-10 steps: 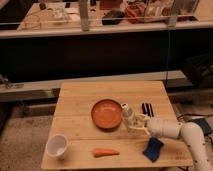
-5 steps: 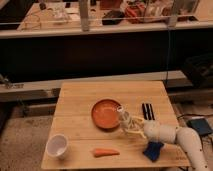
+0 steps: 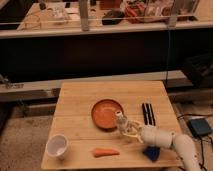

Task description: Stand the bottle upright

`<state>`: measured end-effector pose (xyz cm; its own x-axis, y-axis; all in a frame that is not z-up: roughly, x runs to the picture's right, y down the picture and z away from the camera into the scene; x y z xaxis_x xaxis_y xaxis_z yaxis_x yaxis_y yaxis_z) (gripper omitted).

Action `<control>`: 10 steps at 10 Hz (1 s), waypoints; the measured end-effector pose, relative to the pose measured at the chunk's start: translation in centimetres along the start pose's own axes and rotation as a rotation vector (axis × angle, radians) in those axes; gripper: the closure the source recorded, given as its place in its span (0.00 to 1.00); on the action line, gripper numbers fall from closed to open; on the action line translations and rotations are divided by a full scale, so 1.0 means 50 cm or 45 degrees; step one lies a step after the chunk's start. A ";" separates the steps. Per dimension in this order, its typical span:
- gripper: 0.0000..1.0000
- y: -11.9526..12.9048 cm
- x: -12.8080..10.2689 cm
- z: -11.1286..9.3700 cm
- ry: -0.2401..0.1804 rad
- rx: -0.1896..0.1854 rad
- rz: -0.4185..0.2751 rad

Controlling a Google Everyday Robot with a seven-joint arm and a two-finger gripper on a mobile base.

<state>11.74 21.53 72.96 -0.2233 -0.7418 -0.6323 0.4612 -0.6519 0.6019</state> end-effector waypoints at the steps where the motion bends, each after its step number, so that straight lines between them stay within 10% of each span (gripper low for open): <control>1: 1.00 -0.002 -0.008 0.005 0.008 -0.001 -0.010; 10: 1.00 -0.001 -0.059 -0.012 0.016 -0.041 0.007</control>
<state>12.88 23.84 74.50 -0.2099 -0.7434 -0.6351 0.4902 -0.6420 0.5895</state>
